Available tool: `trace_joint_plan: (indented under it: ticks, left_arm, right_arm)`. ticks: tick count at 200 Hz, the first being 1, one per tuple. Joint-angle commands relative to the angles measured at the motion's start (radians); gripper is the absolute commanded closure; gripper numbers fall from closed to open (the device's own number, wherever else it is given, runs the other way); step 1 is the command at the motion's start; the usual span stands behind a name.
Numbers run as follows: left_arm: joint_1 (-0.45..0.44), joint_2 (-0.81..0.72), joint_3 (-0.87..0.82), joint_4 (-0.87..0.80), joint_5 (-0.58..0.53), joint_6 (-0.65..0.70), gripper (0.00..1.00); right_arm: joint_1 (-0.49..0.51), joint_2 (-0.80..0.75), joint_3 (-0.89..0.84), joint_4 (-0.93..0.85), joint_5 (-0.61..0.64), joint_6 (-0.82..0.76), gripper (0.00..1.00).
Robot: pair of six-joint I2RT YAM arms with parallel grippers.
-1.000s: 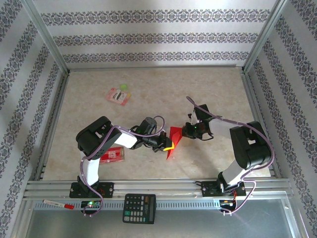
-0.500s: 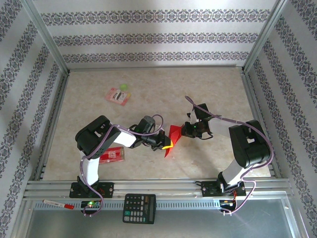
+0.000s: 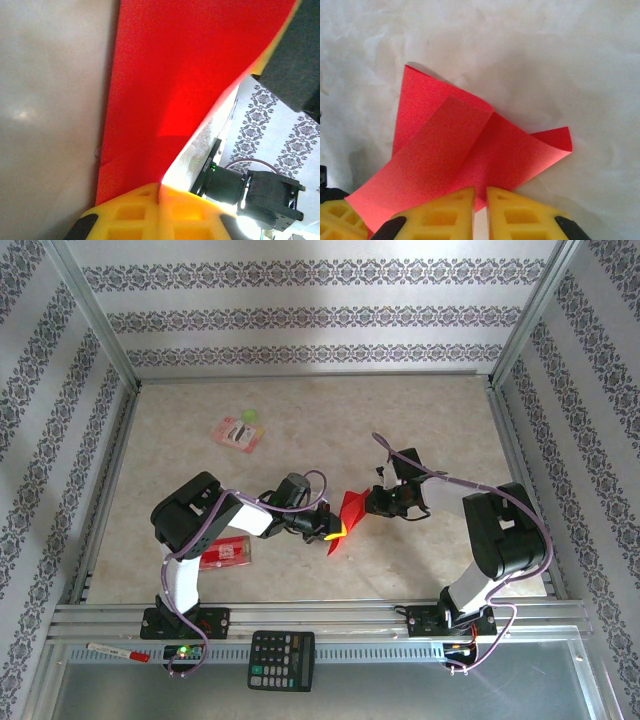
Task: Fold a paper plane with a square sheet of paper (pick it up from the middle)
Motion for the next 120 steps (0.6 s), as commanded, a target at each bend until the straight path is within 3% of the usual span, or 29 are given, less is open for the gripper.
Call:
trace_joint_plan:
  ticks: [1, 61, 120]
  left_arm:
    - [0.014, 0.029, -0.017, 0.048, 0.016, -0.025, 1.00]
    - [0.015, 0.056, -0.014, 0.106, 0.050, -0.077, 1.00]
    - [0.015, 0.068, -0.024, 0.214, 0.062, -0.163, 1.00]
  right_arm:
    - [0.010, -0.062, 0.026, -0.024, -0.039, -0.037, 0.84]
    - [0.060, -0.155, -0.003, -0.053, -0.096, -0.054, 0.84]
    - [0.127, -0.097, 0.022, -0.013, -0.143, -0.040, 0.86]
